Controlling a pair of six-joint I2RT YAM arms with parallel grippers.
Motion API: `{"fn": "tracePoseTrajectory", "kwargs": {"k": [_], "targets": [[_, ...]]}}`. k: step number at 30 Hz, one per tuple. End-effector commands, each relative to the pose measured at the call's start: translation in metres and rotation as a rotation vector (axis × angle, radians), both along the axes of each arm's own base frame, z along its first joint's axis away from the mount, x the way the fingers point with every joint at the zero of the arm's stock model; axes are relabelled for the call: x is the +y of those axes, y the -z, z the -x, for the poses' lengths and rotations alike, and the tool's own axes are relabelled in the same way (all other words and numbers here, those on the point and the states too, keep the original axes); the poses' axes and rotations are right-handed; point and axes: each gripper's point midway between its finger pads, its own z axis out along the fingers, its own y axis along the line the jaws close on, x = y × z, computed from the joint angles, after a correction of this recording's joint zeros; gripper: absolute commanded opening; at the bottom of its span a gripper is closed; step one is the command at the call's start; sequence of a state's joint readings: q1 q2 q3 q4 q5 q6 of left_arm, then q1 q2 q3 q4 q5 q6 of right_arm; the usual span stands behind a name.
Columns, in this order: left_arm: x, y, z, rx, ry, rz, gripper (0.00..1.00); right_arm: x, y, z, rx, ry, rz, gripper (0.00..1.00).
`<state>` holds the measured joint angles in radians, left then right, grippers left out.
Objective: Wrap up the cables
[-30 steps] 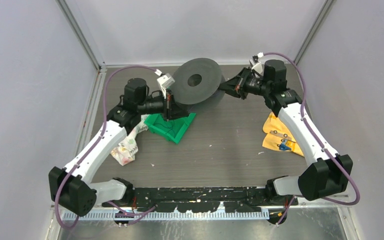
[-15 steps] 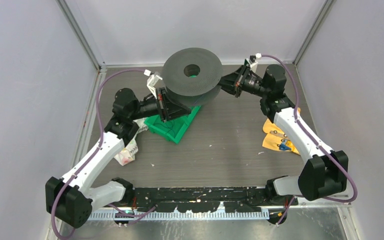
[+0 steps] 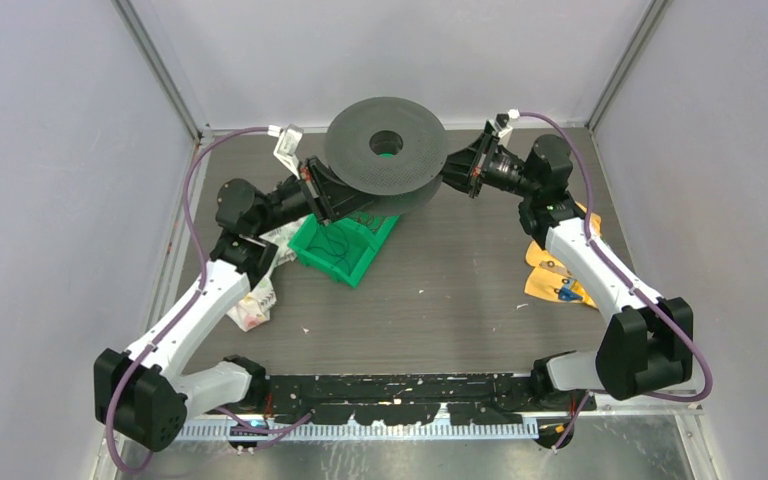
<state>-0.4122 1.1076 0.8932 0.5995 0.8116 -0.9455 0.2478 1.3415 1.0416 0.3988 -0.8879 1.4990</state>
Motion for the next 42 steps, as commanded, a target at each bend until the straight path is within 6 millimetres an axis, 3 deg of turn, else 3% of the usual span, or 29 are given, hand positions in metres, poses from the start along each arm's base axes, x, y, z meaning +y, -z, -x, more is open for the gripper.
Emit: {"fn": "tracePoseTrajectory", "kwargs": {"k": [1, 13, 27, 42], "targets": [[0.003, -0.028, 0.0, -0.028, -0.002, 0.02, 0.0, 0.0, -0.028, 0.03, -0.16, -0.078, 0.006, 0.0], [0.025, -0.014, -0.012, -0.049, 0.037, -0.089, 0.0, -0.001, -0.03, 0.051, -0.159, -0.199, -0.008, 0.01], [0.026, -0.013, -0.022, 0.011, 0.245, -0.086, 0.0, -0.005, -0.026, 0.079, -0.227, -0.276, 0.022, 0.01], [0.034, -0.023, -0.043, -0.027, 0.168, -0.028, 0.0, -0.004, -0.016, 0.085, -0.239, -0.304, 0.054, 0.01]]}}
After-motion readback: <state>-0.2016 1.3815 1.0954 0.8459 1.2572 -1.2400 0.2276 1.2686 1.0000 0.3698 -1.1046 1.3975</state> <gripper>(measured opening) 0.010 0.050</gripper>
